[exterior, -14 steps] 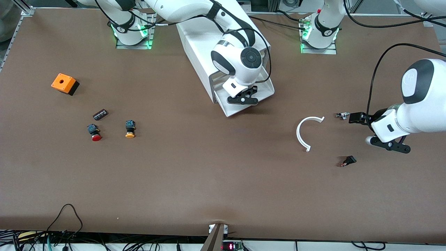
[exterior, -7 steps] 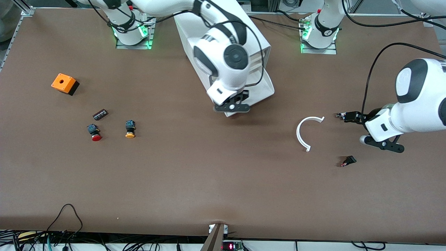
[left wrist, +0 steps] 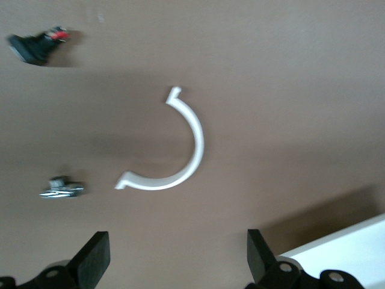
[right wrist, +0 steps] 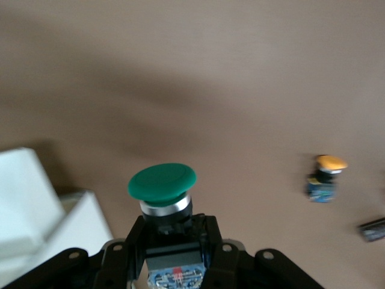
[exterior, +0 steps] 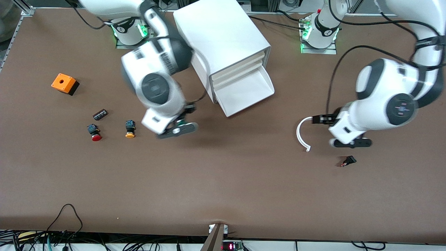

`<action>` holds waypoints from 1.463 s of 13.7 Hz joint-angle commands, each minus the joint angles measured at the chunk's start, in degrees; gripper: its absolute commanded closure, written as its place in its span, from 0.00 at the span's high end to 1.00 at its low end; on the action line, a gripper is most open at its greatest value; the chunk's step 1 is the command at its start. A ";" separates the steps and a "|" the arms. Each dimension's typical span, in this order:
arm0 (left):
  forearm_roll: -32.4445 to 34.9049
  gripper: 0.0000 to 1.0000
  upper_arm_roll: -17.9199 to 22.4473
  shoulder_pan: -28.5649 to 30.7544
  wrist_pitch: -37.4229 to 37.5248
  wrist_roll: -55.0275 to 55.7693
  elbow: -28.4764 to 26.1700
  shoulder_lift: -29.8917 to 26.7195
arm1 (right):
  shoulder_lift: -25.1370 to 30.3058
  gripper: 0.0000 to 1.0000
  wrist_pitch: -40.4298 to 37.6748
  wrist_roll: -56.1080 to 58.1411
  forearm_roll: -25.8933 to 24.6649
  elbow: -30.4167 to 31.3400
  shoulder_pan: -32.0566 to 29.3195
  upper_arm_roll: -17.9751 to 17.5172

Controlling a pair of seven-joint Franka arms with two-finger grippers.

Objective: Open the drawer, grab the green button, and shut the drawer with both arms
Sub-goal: 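Lift the button with the right gripper while the left gripper reaches the drawer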

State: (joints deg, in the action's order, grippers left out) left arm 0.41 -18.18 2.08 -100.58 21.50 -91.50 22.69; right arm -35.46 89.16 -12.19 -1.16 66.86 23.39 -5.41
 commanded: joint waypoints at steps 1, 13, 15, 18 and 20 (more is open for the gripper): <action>-0.85 1.00 -0.70 -3.48 -9.16 9.41 -6.21 -0.45 | 5.04 0.05 1.46 10.83 1.07 9.06 -8.24 -1.01; 0.82 1.00 -5.81 -10.43 -37.41 31.85 -25.83 1.82 | 33.43 0.05 30.62 30.20 1.42 66.01 -15.83 11.55; 0.82 1.00 -5.90 -10.43 -37.32 32.03 -25.92 2.70 | 33.09 0.06 38.93 31.51 1.42 72.76 -15.83 13.13; 0.82 1.00 -6.07 -11.13 -37.06 32.99 -27.41 2.71 | 30.29 0.06 51.53 33.44 1.42 79.64 -15.92 14.02; 0.74 1.00 -6.34 -12.01 -36.62 34.48 -27.85 2.80 | 28.79 0.06 52.78 34.16 1.42 79.65 -15.92 14.90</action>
State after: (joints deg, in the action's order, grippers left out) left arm 0.38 -24.23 -8.85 -137.22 53.40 -118.44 25.95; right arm -6.18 140.11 19.68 -0.84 146.01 7.55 8.77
